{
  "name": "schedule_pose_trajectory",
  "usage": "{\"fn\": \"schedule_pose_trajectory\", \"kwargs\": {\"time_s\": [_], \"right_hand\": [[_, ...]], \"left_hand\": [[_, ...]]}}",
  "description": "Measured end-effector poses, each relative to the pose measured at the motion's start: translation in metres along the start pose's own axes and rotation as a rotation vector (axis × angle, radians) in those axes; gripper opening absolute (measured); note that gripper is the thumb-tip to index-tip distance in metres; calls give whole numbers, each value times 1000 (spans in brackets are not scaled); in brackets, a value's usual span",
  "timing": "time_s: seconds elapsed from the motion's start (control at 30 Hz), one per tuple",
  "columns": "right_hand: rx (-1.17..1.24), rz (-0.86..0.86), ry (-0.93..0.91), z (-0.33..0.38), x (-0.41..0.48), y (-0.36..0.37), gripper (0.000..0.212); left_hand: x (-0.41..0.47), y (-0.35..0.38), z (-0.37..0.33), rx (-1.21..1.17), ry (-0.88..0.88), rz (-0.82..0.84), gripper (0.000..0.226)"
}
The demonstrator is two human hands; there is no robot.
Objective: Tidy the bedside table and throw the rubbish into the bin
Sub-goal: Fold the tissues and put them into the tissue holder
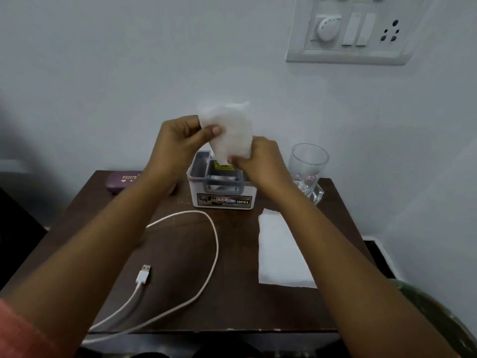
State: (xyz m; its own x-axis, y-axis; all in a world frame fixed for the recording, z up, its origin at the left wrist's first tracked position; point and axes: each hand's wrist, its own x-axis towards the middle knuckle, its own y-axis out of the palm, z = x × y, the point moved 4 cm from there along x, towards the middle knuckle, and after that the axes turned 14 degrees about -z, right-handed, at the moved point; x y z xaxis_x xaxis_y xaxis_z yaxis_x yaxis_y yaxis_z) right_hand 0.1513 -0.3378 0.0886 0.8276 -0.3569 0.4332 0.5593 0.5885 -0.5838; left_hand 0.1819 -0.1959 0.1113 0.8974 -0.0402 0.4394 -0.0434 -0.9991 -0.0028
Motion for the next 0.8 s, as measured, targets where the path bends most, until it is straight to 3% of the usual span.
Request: {"fn": "schedule_pose_trajectory", "kwargs": {"time_s": [0.1,0.3,0.43,0.53,0.7,0.8], "right_hand": [[-221,84,-67,-1,14,28,34],[-463,170,-222,-6,10,48,14],[-411,249,-149,-6,16,46,33],[-349,247,-109,-9,19,42,35],[-382,160,-208,-5,12,43,35],[-336,81,-261,-5,7,42,49]], "left_hand": [[21,-5,26,81,30,12,18],[19,-9,72,115,-46,32,10],[17,-10,79,166,-55,3,15],[17,-9,78,223,-51,9,15],[19,-2,73,418,23,89,26],[17,-6,74,567,82,138,26]]}}
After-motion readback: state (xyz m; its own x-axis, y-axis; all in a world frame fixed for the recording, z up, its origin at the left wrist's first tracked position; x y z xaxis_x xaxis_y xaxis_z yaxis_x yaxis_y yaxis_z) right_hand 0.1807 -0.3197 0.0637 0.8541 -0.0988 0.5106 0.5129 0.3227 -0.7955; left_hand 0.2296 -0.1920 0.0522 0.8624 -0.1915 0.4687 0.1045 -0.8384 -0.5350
